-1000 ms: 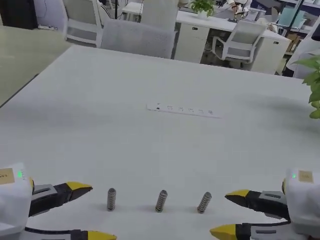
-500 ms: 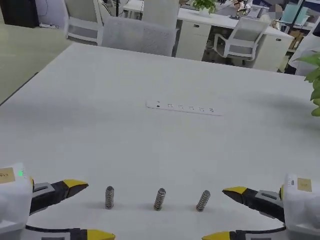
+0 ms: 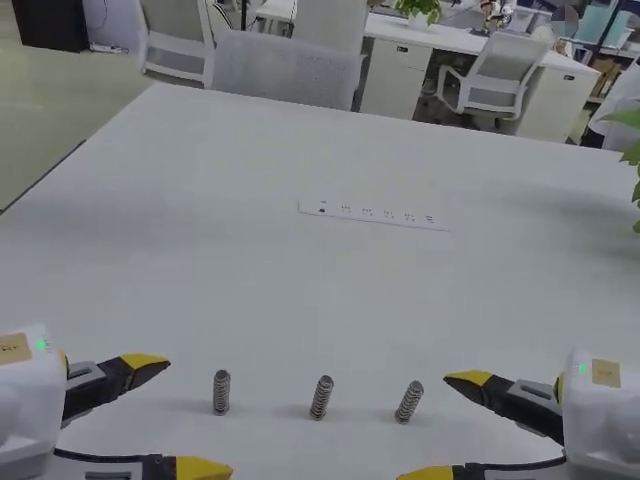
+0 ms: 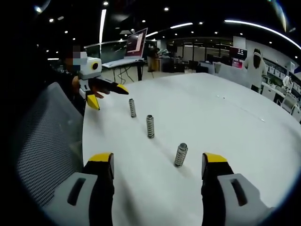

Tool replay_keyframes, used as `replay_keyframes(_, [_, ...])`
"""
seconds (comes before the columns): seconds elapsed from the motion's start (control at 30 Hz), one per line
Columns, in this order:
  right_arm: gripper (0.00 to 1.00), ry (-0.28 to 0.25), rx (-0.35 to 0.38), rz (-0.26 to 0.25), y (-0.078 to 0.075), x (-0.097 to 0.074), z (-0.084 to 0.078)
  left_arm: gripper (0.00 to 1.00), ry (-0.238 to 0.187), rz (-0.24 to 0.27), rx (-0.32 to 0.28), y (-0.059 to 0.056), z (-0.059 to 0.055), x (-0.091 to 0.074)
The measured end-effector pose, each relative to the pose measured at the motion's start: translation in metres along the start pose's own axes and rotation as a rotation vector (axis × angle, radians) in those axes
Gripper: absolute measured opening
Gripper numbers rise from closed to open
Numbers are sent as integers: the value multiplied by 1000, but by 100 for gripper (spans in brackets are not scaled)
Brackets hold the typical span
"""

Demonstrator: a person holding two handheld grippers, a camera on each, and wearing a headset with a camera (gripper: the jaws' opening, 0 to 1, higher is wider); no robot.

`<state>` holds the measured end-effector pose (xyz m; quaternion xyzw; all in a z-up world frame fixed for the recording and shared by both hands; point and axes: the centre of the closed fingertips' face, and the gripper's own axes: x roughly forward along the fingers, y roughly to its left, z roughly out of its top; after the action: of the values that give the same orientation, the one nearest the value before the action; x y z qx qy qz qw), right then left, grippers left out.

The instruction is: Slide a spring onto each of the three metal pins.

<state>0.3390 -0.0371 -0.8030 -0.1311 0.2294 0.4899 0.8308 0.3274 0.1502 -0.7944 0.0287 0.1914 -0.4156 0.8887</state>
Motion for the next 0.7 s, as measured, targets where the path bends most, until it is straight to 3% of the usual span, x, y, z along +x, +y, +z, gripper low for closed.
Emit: replay_keyframes(0.7, [77,17,10,-26,-2,0,-1,76,-6,-42,-9,0,-2,11])
